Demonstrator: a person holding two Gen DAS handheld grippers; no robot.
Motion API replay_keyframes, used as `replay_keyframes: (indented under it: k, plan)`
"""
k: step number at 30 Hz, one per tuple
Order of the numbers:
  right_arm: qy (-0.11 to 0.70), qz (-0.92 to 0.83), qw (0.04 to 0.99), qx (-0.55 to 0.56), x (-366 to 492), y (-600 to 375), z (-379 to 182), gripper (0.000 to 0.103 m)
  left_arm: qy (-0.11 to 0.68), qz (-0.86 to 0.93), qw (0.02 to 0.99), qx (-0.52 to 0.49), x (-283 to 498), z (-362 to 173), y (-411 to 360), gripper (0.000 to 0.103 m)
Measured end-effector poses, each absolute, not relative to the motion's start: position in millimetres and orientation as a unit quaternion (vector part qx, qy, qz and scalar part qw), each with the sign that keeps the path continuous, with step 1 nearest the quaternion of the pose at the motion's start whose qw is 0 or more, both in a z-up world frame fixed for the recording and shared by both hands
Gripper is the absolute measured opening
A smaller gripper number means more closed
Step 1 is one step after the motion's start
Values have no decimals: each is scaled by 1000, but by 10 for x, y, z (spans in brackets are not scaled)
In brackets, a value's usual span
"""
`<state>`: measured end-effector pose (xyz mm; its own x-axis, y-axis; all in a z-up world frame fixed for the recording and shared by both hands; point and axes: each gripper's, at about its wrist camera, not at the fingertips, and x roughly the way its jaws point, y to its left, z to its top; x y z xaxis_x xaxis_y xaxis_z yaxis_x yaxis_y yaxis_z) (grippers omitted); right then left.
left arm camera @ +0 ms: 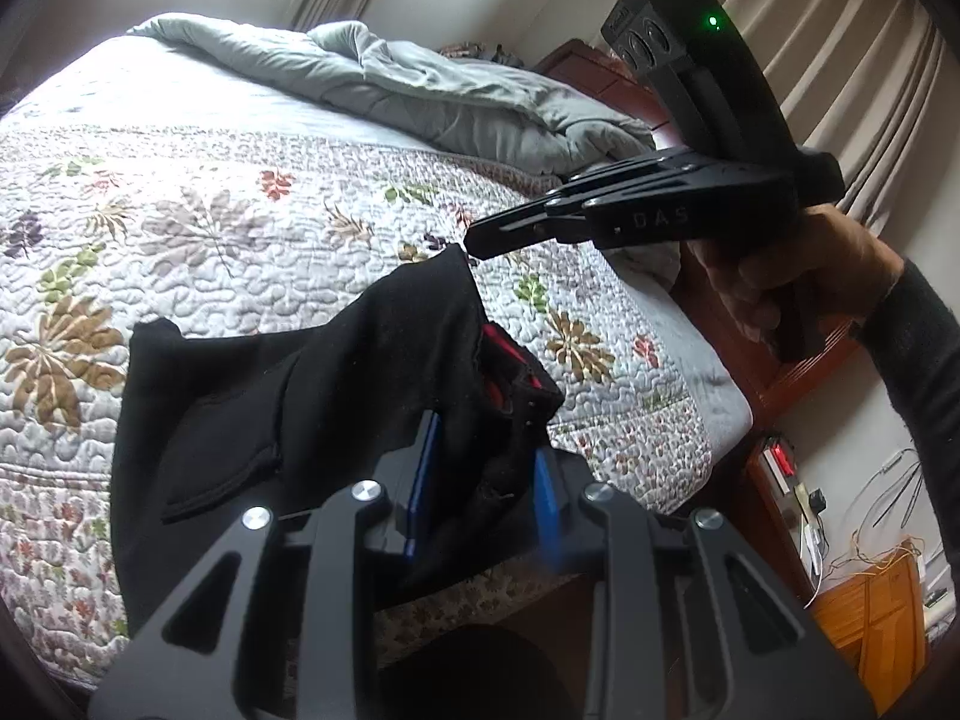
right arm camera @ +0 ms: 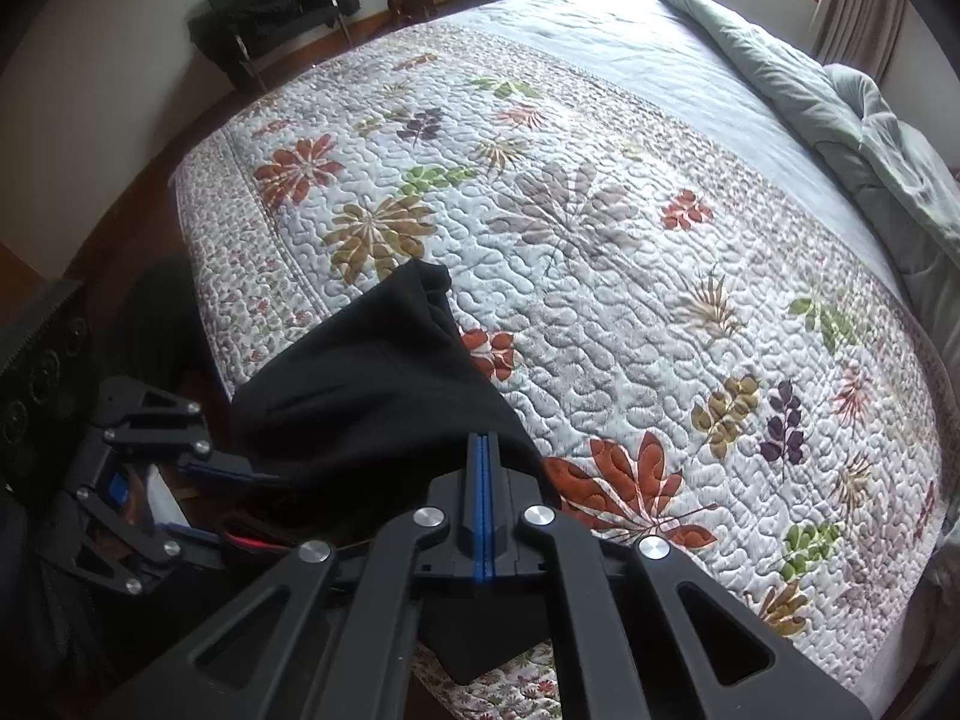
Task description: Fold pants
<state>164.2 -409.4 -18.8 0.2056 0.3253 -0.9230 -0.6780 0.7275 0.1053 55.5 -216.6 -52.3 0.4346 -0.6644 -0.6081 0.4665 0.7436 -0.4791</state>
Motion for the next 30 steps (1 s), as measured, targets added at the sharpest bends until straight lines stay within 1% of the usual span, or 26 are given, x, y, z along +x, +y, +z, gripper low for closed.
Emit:
replay_keyframes:
  k: [19,24,25,27,28,29,30]
  plan:
    - [578,338,739,-80,1635,-4677,-1190,0,490,-332,802,-79,631,-1411,-2664,28]
    - [583,328,744,-12,1558,-4888,-1415,0,493,-323,806,-55,591,-1569,-2714,28]
    - [585,323,744,10,1555,-4929,-1441,4,491,-324,807,-52,586,-1579,-2716,29]
    - [584,304,746,98,1516,-5087,-1494,19,488,-329,807,-46,585,-1585,-2718,30]
    - [580,293,747,139,1477,-5158,-1510,44,486,-335,806,-46,582,-1589,-2708,31]
    - [579,286,746,164,1451,-5198,-1529,60,486,-342,803,-47,580,-1594,-2698,33]
    - [575,279,740,210,1386,-5275,-1578,62,484,-351,799,-52,579,-1595,-2678,36]
